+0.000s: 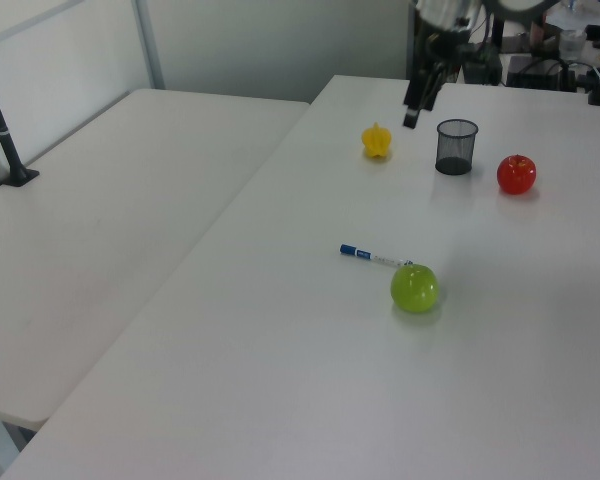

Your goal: Take marker pen

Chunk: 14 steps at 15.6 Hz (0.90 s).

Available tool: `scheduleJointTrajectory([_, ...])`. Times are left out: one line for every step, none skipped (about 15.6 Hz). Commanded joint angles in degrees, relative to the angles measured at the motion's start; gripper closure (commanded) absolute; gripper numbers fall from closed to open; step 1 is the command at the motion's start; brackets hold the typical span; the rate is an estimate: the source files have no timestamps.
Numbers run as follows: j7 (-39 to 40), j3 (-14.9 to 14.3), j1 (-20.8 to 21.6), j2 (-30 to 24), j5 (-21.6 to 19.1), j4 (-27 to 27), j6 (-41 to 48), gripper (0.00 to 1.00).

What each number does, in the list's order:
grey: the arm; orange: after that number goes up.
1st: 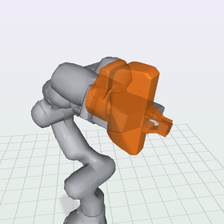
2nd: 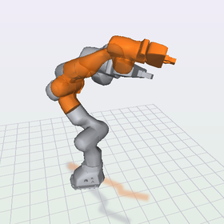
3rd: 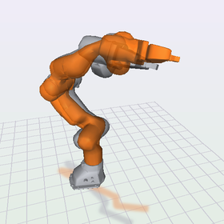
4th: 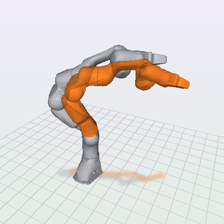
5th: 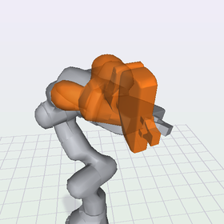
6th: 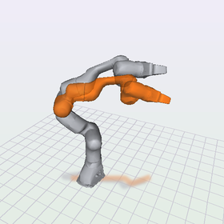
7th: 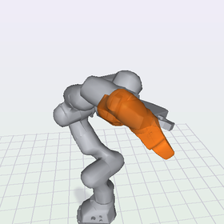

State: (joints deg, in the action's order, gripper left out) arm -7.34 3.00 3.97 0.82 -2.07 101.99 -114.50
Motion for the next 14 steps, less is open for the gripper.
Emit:
scheduleJointTrajectory([-0.4, -0.36, -1.51, -5.55, -1.09, 1.37, 7.69, 0.0])
scheduleJointTrajectory([-0.49, -0.45, -1.95, -6.78, -1.09, 1.37, 9.63, 0.0])
scheduleJointTrajectory([-0.4, -0.71, -2.3, -7.84, -1.09, 1.29, 11.65, 0.0])
scheduleJointTrajectory([-0.4, -1.15, -2.3, -8.63, -1.09, 0.94, 13.58, 0.0])
scheduleJointTrajectory([-0.05, -1.67, -2.22, -8.81, -1.01, 0.15, 15.34, 0.0])
scheduleJointTrajectory([0.04, -2.03, -2.13, -8.73, -1.09, -0.73, 17.1, 0.0])
scheduleJointTrajectory([0.21, -2.55, -1.95, -8.46, -1.09, -1.17, 18.33, 0.0])
scheduleJointTrajectory([0.3, -2.73, -2.12, -8.2, -1.09, -1.44, 18.35, 0.0])
scheduleJointTrajectory([0.3, -2.91, -2.3, -7.76, -1.01, -2.05, 18.26, 0.0])
scheduleJointTrajectory([0.39, -3.43, -2.39, -7.15, -1.01, -2.84, 18.08, 0.0])
scheduleJointTrajectory([0.57, -3.79, -2.48, -6.8, -1.01, -3.63, 18.08, 0.0])
scheduleJointTrajectory([1.26, -3.88, -2.65, -5.84, -1.01, -4.42, 18.08, 0.0])
scheduleJointTrajectory([2.4, -3.88, -2.83, -5.04, -1.01, -5.56, 18.08, 0.0])
scheduleJointTrajectory([3.98, -3.96, -3.0, -4.08, -0.92, -6.53, 17.91, 0.0])
